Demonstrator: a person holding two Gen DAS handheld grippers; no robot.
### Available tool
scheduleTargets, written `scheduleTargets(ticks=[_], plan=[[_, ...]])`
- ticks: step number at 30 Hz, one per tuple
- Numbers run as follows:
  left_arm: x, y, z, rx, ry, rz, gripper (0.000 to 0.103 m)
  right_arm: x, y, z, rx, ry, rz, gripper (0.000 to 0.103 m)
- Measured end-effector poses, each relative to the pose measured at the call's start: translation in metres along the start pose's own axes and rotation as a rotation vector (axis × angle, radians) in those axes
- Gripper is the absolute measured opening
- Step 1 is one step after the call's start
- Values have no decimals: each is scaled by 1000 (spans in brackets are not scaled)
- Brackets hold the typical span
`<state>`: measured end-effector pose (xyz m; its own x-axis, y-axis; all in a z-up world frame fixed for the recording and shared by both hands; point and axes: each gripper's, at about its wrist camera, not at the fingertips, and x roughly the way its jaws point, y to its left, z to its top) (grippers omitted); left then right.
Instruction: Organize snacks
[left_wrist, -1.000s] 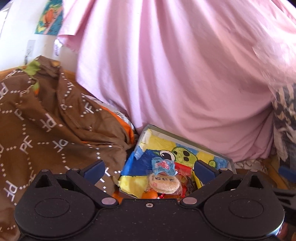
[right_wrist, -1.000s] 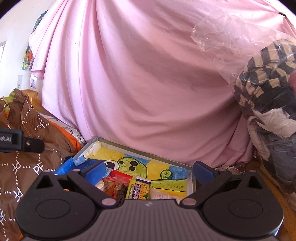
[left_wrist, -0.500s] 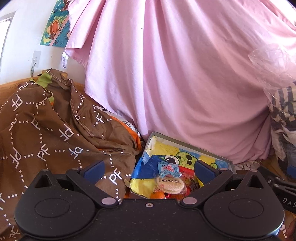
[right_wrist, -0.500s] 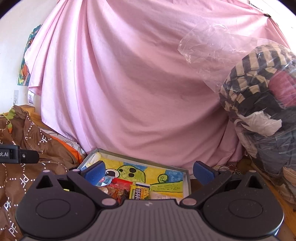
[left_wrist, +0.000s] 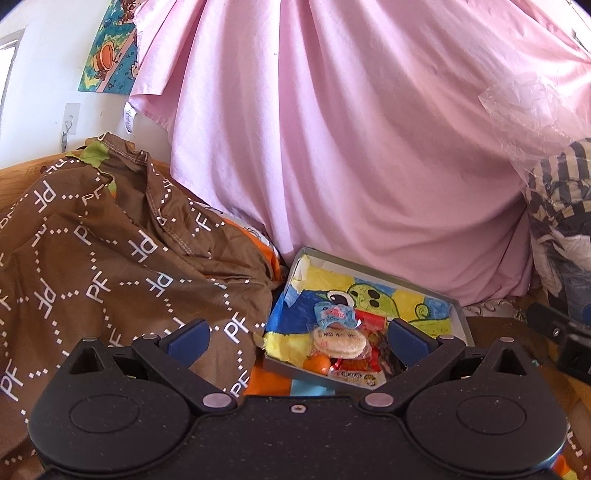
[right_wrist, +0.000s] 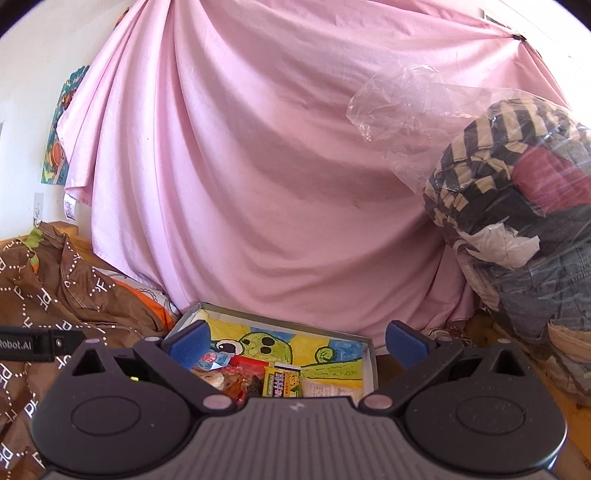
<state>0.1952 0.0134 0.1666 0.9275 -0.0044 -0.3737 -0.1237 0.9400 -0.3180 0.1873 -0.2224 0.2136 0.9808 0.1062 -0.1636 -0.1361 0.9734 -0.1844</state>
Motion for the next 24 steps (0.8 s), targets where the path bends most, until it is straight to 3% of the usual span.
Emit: scheduleTargets(ticks=[24], plan=[[-42, 8, -82, 116, 16, 32, 102, -59, -15, -63, 52, -1, 28, 103]])
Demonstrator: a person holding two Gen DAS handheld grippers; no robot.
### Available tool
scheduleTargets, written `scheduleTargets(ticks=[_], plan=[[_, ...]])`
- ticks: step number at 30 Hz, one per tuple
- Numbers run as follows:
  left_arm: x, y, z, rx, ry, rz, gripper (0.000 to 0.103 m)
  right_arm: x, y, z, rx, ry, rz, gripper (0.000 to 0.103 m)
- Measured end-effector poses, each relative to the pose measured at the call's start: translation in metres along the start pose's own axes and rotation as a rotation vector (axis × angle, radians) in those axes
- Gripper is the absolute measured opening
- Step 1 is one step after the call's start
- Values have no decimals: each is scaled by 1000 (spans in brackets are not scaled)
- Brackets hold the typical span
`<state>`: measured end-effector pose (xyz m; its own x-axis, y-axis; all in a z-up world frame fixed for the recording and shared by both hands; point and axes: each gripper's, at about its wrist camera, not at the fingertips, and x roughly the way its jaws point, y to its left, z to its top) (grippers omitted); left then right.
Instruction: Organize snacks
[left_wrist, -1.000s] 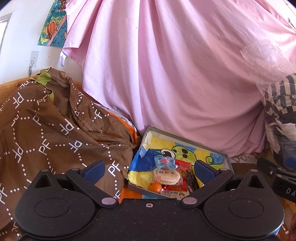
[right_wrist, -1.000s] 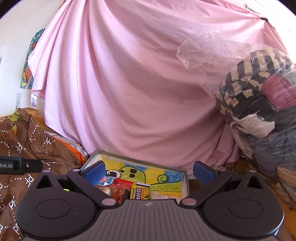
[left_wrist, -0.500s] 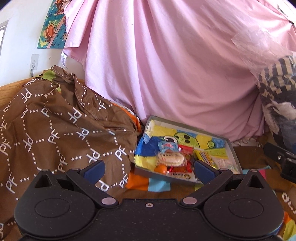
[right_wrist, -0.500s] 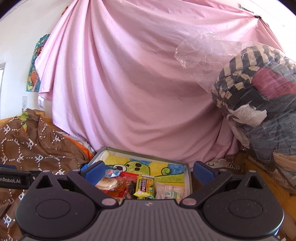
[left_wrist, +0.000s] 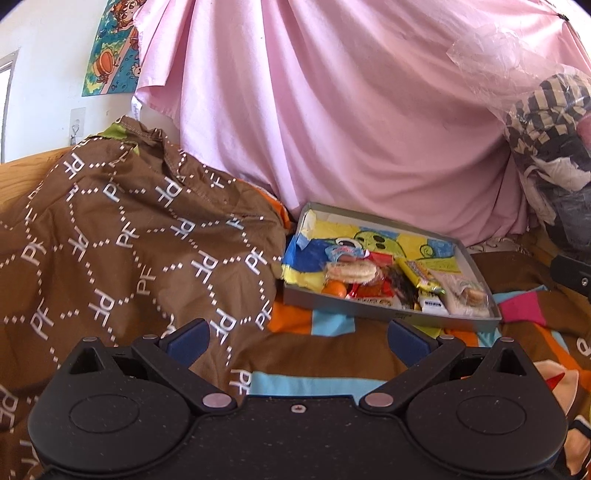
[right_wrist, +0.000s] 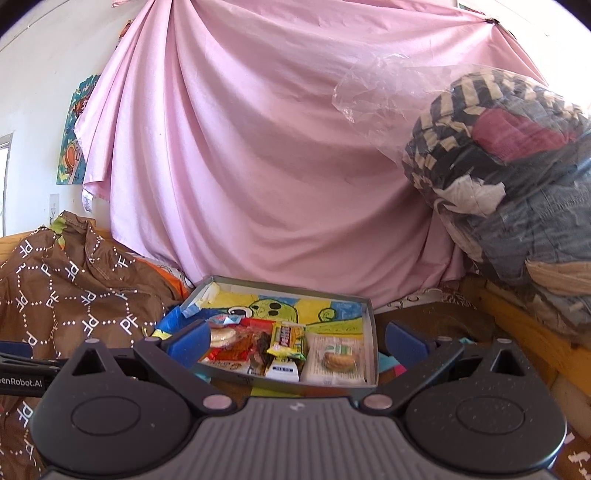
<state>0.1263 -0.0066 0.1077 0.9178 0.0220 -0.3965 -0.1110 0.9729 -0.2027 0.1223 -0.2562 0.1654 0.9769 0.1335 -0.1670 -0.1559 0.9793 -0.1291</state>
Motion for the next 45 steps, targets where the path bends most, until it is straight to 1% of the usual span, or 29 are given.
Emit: scheduleTargets(ticks=[4, 12, 17, 19, 25, 29, 34, 45], plan=[[-6, 2, -11, -5, -1, 24, 102, -8, -1, -15, 2, 3, 9, 103], [-21, -2, -26, -15, -8, 24, 102, -18, -1, -48, 6, 50, 40, 103], [-29, -4, -32, -64, -2, 20, 102, -24, -3, -62, 27, 77, 56, 103], [-30, -4, -36, -67, 1, 22, 102, -26, -2, -66, 31, 86, 62, 103], [-27, -9, -49, -25, 38, 49, 102, -30, -2, -75, 51, 97, 69, 103], [-28, -11, -58, 5, 56, 50, 102, -32, -2, -84, 64, 102, 68, 103], [-31, -14, -69, 60, 75, 63, 102, -35, -5, -96, 91, 129, 72, 103], [-38, -18, -86, 105, 95, 76, 102, -39, -4, -109, 131, 191, 74, 103]])
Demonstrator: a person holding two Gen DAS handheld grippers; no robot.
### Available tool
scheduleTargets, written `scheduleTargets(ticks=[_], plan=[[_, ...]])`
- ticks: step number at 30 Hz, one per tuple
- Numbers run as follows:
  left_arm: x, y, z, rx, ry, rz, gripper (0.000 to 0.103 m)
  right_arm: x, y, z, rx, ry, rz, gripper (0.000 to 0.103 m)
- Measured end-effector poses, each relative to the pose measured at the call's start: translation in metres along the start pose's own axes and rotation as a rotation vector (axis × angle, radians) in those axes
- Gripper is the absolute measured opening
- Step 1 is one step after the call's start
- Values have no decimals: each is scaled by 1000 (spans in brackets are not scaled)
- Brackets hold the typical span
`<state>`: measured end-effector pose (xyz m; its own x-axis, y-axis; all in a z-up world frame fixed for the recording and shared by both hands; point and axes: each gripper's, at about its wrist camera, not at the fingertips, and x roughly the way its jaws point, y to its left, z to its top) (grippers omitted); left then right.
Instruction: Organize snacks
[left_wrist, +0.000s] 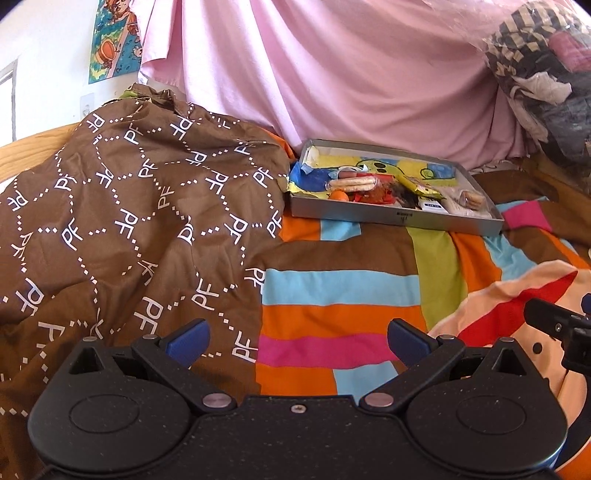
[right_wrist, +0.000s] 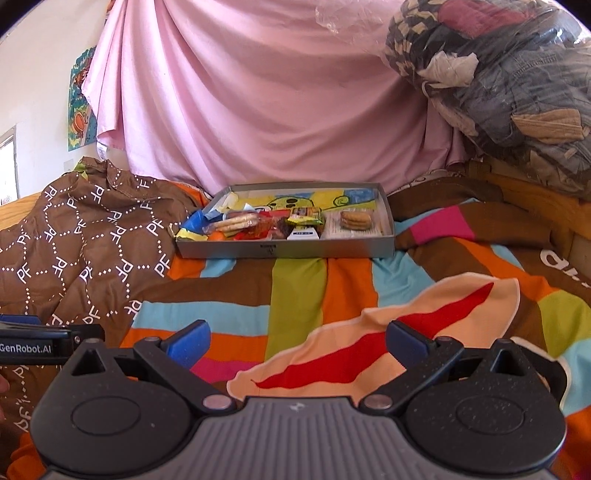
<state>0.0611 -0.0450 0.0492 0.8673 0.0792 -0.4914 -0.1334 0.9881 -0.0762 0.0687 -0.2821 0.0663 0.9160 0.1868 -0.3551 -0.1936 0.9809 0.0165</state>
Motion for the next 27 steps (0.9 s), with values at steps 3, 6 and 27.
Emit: scheduleTargets(ticks=[3, 6, 27], plan=[[-1, 1, -2, -5, -1, 7, 102, 0, 0, -1, -4, 4, 0, 103], [-2, 1, -3, -5, -2, 8, 102, -1, 1, -2, -3, 4, 2, 103], [-6, 1, -4, -9, -7, 6, 102, 1, 4, -4, 1, 21, 7, 103]])
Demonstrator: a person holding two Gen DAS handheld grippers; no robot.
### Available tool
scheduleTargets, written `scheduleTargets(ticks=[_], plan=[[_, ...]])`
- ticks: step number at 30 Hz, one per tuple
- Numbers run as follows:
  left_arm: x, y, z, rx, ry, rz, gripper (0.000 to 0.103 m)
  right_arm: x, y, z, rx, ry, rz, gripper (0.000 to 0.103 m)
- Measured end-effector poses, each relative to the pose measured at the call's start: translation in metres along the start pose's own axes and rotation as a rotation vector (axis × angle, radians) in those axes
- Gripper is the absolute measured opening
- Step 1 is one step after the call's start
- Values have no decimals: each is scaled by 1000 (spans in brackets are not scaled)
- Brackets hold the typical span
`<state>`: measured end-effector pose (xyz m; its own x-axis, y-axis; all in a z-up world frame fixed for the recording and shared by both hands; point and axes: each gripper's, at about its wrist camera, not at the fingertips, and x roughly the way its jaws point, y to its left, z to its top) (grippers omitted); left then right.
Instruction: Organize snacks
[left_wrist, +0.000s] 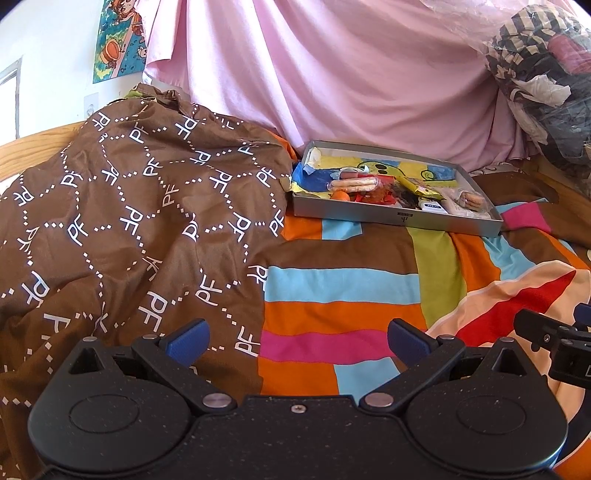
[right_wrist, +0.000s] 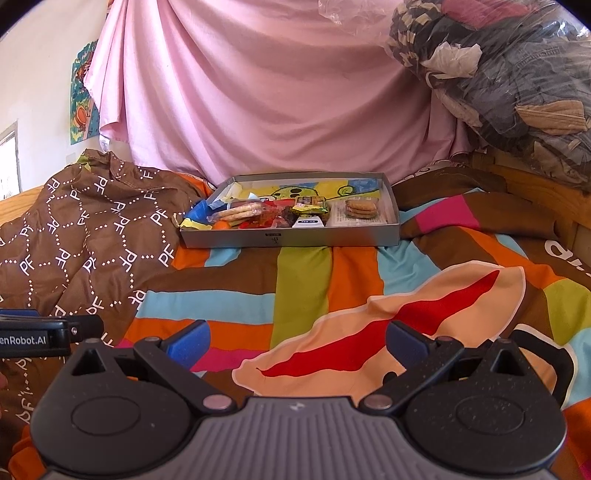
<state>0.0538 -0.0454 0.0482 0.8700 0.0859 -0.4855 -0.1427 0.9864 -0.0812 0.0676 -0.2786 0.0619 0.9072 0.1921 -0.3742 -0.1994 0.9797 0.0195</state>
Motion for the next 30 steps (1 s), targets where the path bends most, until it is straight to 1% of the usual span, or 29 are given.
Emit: scheduleTargets(ticks=[30], plan=[[0, 1, -4, -14, 16, 0, 102, 1, 2, -1, -7, 7, 4, 103]])
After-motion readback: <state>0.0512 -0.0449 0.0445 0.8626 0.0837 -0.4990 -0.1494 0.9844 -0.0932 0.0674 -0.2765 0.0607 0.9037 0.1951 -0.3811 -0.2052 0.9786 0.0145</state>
